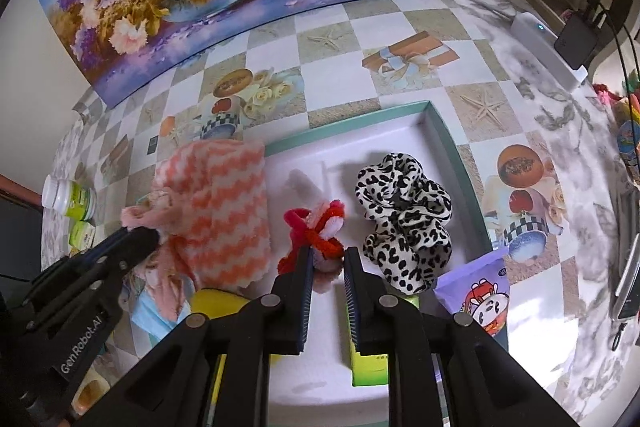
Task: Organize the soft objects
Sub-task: 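Open the left gripper over the tray while the right gripper releases the red toy beside it, then move both grippers back over the remaining pile of items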
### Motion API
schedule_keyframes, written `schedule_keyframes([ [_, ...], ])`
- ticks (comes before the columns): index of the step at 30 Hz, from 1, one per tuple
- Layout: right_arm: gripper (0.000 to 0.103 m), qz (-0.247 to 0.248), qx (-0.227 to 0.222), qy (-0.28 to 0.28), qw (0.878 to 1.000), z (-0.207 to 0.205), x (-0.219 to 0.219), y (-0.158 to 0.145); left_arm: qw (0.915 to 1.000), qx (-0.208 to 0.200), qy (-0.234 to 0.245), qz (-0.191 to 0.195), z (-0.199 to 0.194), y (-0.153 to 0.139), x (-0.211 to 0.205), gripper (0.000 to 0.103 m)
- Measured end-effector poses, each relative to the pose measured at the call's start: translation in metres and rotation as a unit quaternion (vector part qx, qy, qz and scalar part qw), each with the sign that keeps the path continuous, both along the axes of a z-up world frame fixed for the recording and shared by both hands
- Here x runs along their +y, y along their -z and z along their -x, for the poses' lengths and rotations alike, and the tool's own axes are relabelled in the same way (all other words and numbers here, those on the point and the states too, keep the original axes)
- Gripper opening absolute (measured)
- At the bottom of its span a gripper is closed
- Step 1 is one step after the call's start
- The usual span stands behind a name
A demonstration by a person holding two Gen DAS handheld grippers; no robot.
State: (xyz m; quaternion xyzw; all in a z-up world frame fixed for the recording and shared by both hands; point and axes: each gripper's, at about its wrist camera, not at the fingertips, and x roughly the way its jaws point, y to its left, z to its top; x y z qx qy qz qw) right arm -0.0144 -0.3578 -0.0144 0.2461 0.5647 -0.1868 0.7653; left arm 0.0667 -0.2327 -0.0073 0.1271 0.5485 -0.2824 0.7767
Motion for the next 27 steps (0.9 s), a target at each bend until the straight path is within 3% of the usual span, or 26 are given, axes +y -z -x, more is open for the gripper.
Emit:
schedule_keyframes([
  [2, 0.019, -0.001, 0.0, -0.001, 1.0, 0.0, 0.001, -0.001, 1.0, 0.006, -0.002, 0.005, -0.001, -0.001, 0.001, 0.052],
  [3, 0.019, 0.0, -0.001, -0.001, 1.0, -0.001, 0.001, -0.002, 0.9999, 0.007, -0.005, 0.007, -0.001, -0.002, 0.002, 0.057],
  [9, 0.027, 0.008, -0.011, -0.001, 1.0, -0.001, 0.002, -0.014, 0.9996, 0.001, -0.022, 0.017, -0.007, -0.014, 0.012, 0.062],
  [13, 0.036, 0.017, -0.016, 0.001, 1.0, 0.0, 0.003, -0.025, 0.9992, -0.006, -0.038, 0.014, -0.013, -0.021, 0.02, 0.083],
  [14, 0.043, 0.023, -0.018, 0.001, 1.0, 0.0, 0.004, -0.029, 0.999, -0.01, -0.043, 0.011, -0.015, -0.022, 0.022, 0.087],
  [17, 0.064, 0.043, -0.018, 0.0, 0.999, 0.0, 0.006, -0.04, 0.9976, -0.024, -0.065, -0.013, -0.021, -0.023, 0.031, 0.093],
  [19, 0.07, 0.052, -0.016, -0.001, 0.999, -0.001, 0.008, -0.045, 0.9963, -0.03, -0.076, -0.024, -0.027, -0.023, 0.039, 0.093],
  [24, 0.103, 0.073, -0.007, -0.003, 0.997, 0.0, 0.01, -0.049, 0.9925, -0.037, -0.109, -0.04, -0.041, -0.023, 0.063, 0.093],
  [27, 0.103, 0.083, 0.0, 0.001, 0.997, 0.002, 0.01, -0.051, 0.9899, -0.049, -0.119, -0.06, -0.046, -0.024, 0.075, 0.093],
])
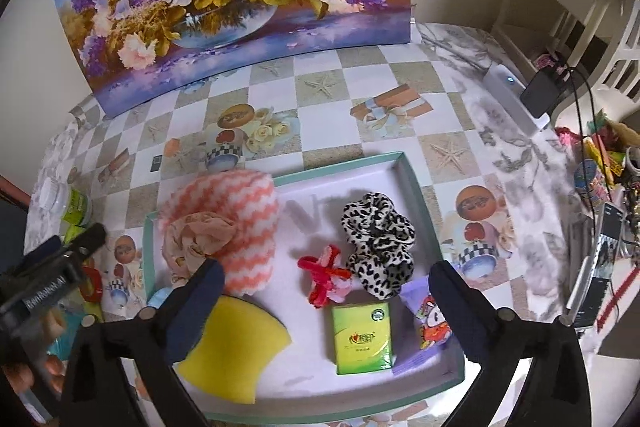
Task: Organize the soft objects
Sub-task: 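Move both grippers back over the remaining pile of items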
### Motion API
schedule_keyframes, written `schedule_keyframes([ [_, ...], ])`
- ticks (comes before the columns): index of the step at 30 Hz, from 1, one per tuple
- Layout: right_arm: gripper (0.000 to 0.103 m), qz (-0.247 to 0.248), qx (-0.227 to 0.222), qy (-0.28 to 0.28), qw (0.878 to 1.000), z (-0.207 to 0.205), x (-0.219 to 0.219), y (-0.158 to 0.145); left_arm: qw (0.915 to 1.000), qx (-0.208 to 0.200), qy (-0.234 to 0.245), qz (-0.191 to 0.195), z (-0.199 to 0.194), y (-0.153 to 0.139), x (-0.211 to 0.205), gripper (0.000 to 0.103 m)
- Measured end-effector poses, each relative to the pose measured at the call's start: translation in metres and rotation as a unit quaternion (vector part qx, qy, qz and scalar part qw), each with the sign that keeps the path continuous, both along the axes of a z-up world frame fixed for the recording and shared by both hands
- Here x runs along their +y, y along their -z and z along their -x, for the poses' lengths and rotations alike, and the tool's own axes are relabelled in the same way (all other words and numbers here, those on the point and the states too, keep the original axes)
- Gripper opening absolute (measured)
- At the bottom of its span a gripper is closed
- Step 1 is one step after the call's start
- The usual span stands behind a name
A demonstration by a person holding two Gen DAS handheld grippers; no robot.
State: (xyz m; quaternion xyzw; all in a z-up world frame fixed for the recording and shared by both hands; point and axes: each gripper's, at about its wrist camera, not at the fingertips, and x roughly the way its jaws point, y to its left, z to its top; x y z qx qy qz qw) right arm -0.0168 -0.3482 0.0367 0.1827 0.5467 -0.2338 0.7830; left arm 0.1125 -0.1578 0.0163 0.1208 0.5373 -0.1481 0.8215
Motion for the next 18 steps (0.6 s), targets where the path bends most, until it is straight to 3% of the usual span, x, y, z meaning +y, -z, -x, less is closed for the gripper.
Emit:
schedule_keyframes([
  [11, 0.103, 0.017, -0.015, 0.009, 1.0, -0.004, 0.013, -0.014, 0.9978, -0.033, -0.055, -0.015, -0.023, -0.023, 0.065, 0.093],
  [18, 0.103, 0.011, -0.007, -0.032, 0.999, -0.027, 0.05, -0.005, 0.9939, -0.045, -0.1, -0.008, -0.035, -0.036, 0.113, 0.093],
])
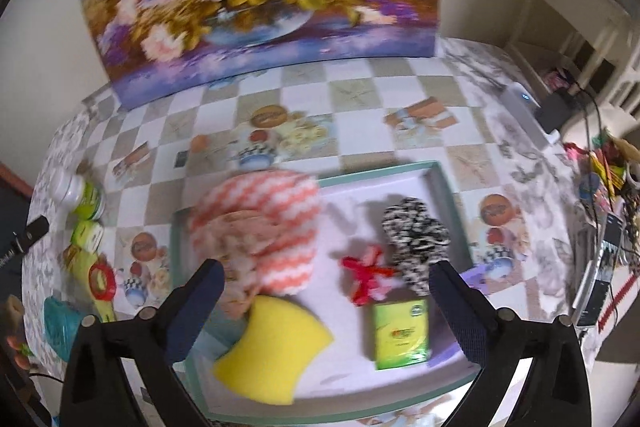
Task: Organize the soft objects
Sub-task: 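Move both grippers back over the remaining pile of items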
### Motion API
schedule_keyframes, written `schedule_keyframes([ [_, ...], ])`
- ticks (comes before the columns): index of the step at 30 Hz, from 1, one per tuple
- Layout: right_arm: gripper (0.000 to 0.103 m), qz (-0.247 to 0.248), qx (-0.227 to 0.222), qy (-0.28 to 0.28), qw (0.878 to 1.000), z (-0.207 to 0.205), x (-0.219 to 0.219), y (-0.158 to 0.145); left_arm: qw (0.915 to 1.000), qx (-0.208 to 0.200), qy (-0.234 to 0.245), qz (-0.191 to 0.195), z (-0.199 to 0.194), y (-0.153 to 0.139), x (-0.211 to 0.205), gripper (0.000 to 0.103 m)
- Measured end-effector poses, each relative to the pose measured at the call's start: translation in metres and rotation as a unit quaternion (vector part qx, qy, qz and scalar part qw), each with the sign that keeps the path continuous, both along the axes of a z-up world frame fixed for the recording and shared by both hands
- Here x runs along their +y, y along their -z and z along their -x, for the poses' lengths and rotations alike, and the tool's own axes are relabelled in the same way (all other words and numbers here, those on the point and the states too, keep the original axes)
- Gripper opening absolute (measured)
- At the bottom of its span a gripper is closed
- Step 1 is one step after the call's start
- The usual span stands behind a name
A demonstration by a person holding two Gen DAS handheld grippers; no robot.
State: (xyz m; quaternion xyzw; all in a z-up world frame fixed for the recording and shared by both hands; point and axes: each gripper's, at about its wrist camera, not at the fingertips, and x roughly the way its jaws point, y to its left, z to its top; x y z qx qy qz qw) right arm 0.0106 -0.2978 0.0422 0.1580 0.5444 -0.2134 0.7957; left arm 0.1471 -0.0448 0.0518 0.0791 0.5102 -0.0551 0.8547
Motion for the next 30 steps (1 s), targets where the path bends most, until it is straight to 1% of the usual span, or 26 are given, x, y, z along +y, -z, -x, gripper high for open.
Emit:
schedule_keyframes([
  [5, 0.103, 0.006, -0.003, -0.024, 1.0, -0.02, 0.034, 0.001, 0.9996, -0.003, -0.028, 0.008, -0.006, -0.004, 0.038, 0.093],
  [12, 0.103, -0.005, 0.001, -0.09, 0.996, -0.051, 0.095, 0.011, 0.9974, -0.011, -0.07, 0.008, -0.014, -0.007, 0.092, 0.093],
  [17, 0.103, -0.015, 0.004, -0.13, 0.991, -0.07, 0.137, 0.021, 0.9951, -0.002, -0.098, 0.013, -0.02, 0.0, 0.131, 0.093],
  [21, 0.103, -0.029, 0.012, -0.153, 0.988, -0.083, 0.163, 0.034, 0.9926, 0.016, -0.118, 0.022, -0.026, 0.014, 0.155, 0.093],
  [25, 0.103, -0.035, 0.021, -0.171, 0.984, -0.092, 0.182, 0.046, 0.992, 0.035, -0.119, 0.022, -0.031, 0.029, 0.162, 0.093],
  [30, 0.103, -0.053, 0.033, -0.189, 0.98, -0.102, 0.2, 0.063, 0.9915, 0.064, -0.11, 0.028, -0.037, 0.051, 0.16, 0.093],
])
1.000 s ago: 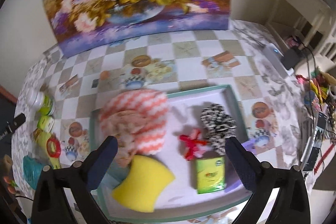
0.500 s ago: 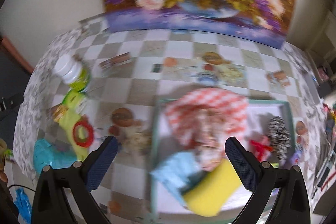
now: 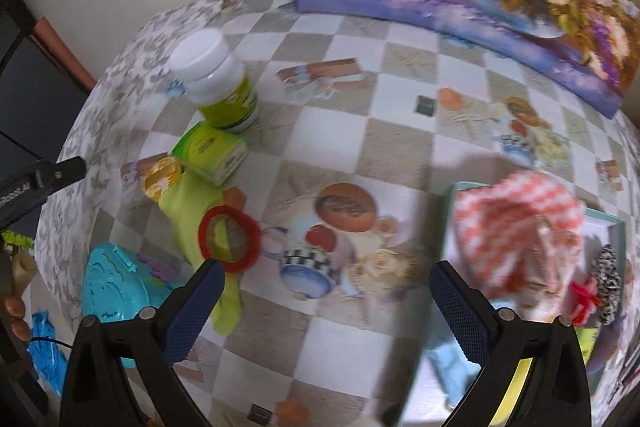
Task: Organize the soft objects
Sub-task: 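Move both grippers back over the remaining pile of items, then lower the right gripper onto the red ring and close on it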
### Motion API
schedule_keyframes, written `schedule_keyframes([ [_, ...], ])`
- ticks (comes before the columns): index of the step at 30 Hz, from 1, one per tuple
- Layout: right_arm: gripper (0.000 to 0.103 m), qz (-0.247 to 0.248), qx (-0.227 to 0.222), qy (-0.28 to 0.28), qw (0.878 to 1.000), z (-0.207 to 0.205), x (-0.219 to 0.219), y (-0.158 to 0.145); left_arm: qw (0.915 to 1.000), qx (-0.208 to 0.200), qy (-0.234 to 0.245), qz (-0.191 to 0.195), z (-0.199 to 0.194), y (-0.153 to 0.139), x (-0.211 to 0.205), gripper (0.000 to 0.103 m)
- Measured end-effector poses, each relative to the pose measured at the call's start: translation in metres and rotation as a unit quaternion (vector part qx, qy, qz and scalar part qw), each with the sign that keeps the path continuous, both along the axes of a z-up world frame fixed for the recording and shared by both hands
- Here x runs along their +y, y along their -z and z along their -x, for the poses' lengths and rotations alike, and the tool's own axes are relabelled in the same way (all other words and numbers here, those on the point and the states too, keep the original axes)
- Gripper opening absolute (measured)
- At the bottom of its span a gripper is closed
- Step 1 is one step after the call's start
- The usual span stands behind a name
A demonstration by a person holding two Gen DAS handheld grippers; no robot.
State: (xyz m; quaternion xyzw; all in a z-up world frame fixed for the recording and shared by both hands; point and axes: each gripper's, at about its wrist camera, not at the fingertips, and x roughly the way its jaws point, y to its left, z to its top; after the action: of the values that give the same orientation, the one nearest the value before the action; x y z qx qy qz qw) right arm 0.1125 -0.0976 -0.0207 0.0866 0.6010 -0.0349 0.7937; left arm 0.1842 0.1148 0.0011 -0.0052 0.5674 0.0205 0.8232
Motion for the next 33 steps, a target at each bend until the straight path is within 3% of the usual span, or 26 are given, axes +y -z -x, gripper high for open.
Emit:
schedule_keyframes([
  [14, 0.103, -0.033, 0.027, -0.027, 0.999, -0.025, 0.031, 0.044, 0.9981, 0.061, 0.013, 0.003, -0.013, 0.053, -0.019, 0.093],
  [26, 0.103, -0.092, 0.027, -0.018, 0.995, -0.035, 0.033, 0.064, 0.9982, 0.053, -0.024, 0.014, -0.023, 0.052, 0.006, 0.093],
  [33, 0.103, -0.074, 0.024, -0.02, 0.997, -0.041, 0.028, 0.065, 0.9976, 0.039, -0.052, 0.023, -0.031, 0.048, 0.031, 0.093],
])
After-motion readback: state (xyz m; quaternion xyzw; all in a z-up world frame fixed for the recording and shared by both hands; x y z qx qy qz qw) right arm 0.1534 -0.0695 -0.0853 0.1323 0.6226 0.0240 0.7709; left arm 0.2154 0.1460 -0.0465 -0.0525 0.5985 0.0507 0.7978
